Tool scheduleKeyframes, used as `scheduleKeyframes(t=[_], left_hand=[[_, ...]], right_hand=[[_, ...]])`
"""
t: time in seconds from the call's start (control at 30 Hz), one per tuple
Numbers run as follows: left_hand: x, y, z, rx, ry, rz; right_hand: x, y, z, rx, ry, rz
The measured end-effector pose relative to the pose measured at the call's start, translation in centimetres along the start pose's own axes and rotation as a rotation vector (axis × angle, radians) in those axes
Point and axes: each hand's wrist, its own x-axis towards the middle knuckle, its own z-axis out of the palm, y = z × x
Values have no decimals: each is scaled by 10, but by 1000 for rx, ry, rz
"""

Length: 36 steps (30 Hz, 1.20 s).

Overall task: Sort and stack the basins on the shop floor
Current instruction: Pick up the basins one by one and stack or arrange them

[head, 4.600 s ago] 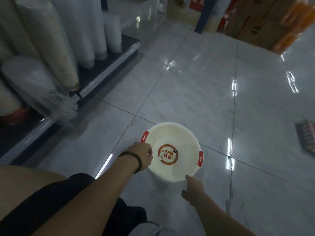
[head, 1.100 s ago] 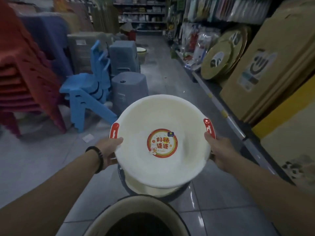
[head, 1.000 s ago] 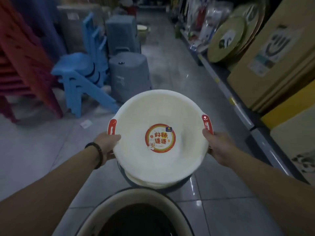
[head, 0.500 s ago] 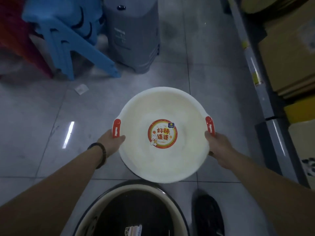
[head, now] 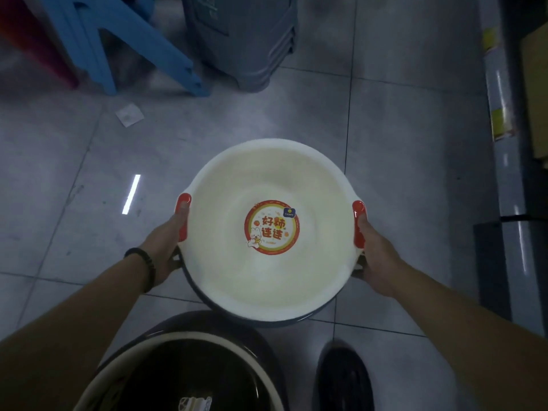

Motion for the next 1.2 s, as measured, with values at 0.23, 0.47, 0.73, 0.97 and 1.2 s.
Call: scheduleKeyframes(t=[0.23, 0.47, 0.73, 0.97, 1.2], left_hand=[[3, -7, 10, -205, -16, 42], [-90, 65, 35, -246, -78, 158], [-288, 195, 65, -450, -312, 166], [-457, 324, 86, -393, -351, 216], [-544, 414, 90, -373, -389, 266]], right_hand=[[11, -6, -16, 92, -28, -1], [-71, -67, -70, 103, -25, -18], [-263, -227, -173, 87, 72, -94], [-439, -355, -241, 88, 129, -297], [-515, -435, -267, 168, 131, -313]])
